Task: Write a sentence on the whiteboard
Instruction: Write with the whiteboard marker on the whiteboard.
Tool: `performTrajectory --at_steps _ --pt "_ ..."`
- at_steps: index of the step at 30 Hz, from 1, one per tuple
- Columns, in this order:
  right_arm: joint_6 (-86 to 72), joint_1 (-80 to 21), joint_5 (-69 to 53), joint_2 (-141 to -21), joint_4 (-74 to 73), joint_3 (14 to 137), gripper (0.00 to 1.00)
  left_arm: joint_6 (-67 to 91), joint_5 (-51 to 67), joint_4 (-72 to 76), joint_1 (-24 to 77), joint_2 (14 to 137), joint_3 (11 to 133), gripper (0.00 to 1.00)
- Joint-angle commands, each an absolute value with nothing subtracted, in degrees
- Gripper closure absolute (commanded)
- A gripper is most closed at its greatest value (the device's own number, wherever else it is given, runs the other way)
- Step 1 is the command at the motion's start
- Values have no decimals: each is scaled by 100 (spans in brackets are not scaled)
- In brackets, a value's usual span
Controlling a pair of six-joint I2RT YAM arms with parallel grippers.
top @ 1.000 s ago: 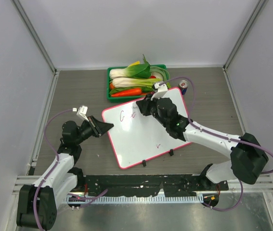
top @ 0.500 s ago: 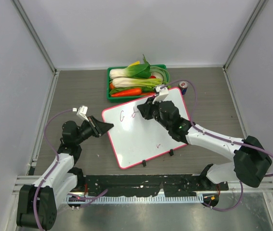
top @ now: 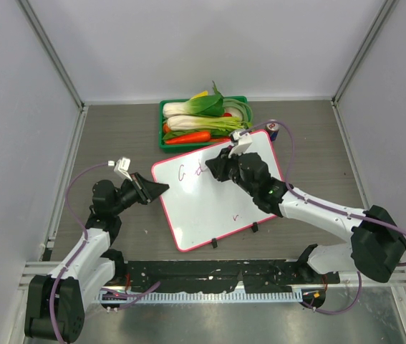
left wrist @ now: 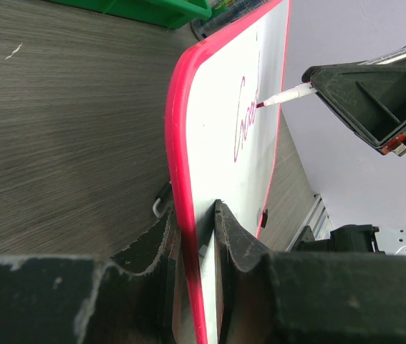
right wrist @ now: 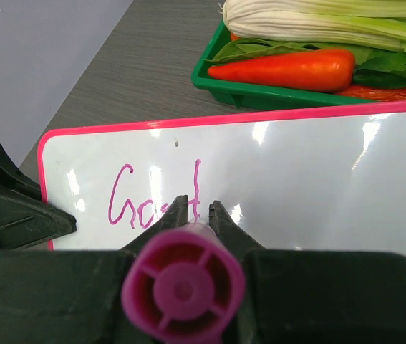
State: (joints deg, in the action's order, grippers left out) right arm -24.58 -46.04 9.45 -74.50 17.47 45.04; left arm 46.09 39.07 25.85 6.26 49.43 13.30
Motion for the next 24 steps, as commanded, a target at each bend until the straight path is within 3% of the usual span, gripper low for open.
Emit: performTrajectory --at_steps 1,24 --pt "-2443 -4588 1037 -7357 1520 4447 99 4078 3894 2479 694 4931 1433 100" --pt "-2443 -4448 1073 -6662 1565 4860 99 4078 3858 2382 738 4878 1468 100"
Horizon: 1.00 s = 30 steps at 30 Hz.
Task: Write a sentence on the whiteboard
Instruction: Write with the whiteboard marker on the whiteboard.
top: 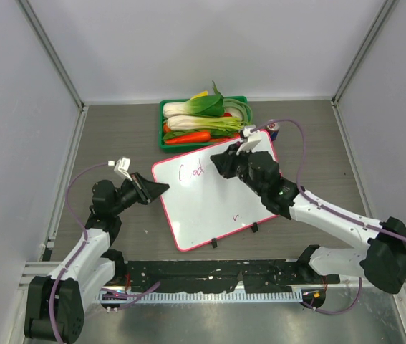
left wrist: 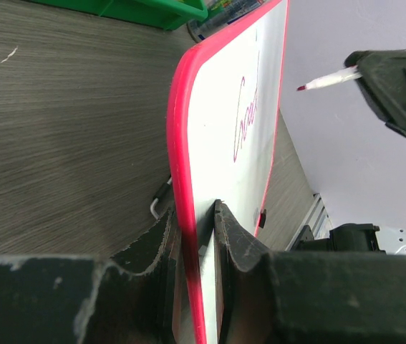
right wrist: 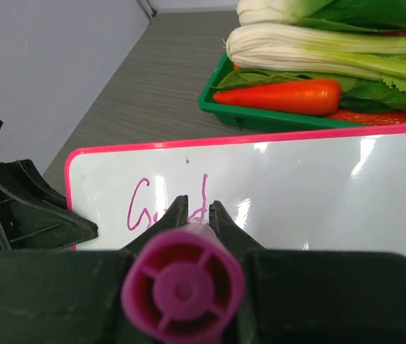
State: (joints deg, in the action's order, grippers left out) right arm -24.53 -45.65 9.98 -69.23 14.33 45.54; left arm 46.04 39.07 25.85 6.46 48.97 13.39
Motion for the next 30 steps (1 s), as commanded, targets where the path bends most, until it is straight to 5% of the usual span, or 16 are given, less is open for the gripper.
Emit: performTrajectory --at_steps 1,30 --pt "-2443 -4412 1003 -6662 1547 4869 98 4078 3858 2382 730 4869 1476 100" --pt "-2276 -3753 105 -7172 1617 4896 98 4034 3788 2224 800 4816 1494 100"
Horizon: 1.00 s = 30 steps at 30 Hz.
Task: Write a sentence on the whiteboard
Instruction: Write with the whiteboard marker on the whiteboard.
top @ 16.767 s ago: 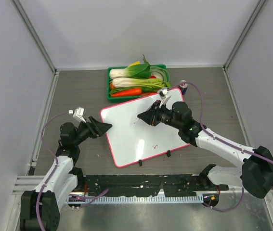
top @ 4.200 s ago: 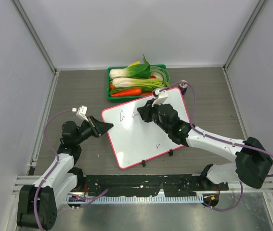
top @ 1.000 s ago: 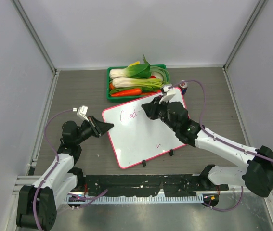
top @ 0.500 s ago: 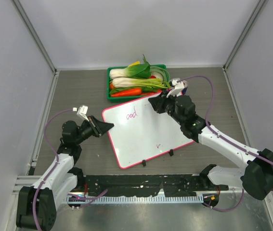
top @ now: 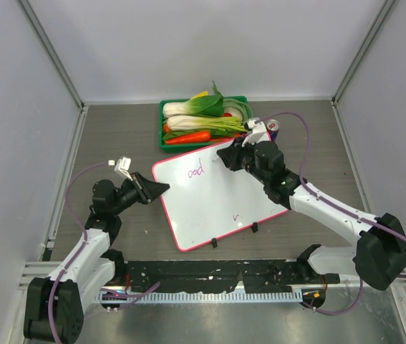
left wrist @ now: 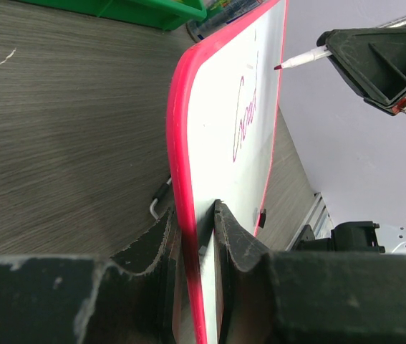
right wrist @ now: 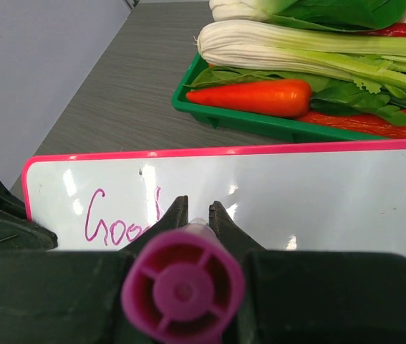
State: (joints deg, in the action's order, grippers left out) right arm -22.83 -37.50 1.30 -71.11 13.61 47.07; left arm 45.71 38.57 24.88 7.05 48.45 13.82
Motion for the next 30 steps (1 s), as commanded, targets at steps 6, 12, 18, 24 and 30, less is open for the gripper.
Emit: performTrajectory --at_steps 6,12,18,24,30 --pt "-2285 -3753 123 -7286 1652 4869 98 4025 3779 2206 809 4808 1485 100" --pt "-2294 -3753 220 -7277 1626 4738 99 4017 3771 2206 809 4825 1485 100" --pt "-2294 -3753 246 -7198 1564 4615 99 4017 3771 2180 817 4808 1494 100" --pt "-2294 -3753 246 -7067 1477 4421 99 4008 3762 2171 817 4790 1485 100" --pt "-2294 -3753 211 -6909 1389 4272 98 3990 3771 2180 826 4834 1503 100"
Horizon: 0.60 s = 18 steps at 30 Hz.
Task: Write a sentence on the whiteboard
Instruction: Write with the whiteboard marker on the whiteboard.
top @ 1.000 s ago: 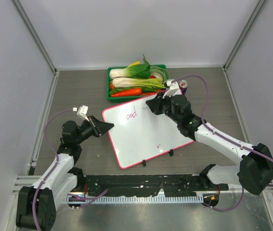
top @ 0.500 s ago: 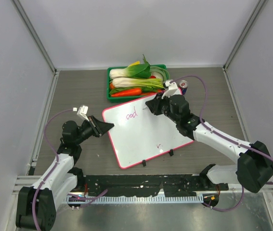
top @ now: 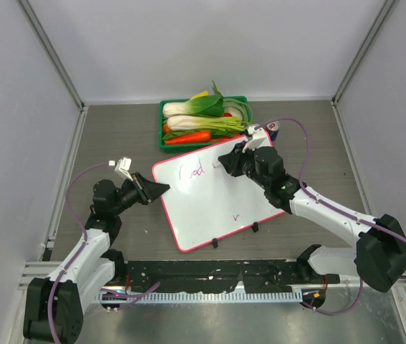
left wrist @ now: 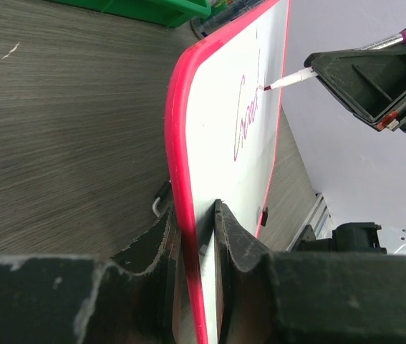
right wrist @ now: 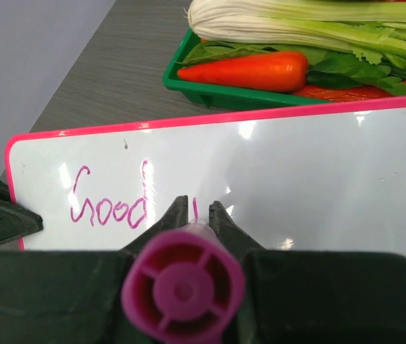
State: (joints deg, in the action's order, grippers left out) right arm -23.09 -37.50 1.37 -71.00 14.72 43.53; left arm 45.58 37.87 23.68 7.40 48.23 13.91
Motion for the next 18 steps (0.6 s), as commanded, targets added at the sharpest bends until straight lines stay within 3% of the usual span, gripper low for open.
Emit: performTrajectory --at_steps 1,18 --pt "-2311 -3753 220 -6891 1380 4245 99 3990 3771 2188 835 4834 1503 100" --pt "-2241 -3744 765 -7110 1459 4614 99 3973 3762 2188 835 4825 1485 100"
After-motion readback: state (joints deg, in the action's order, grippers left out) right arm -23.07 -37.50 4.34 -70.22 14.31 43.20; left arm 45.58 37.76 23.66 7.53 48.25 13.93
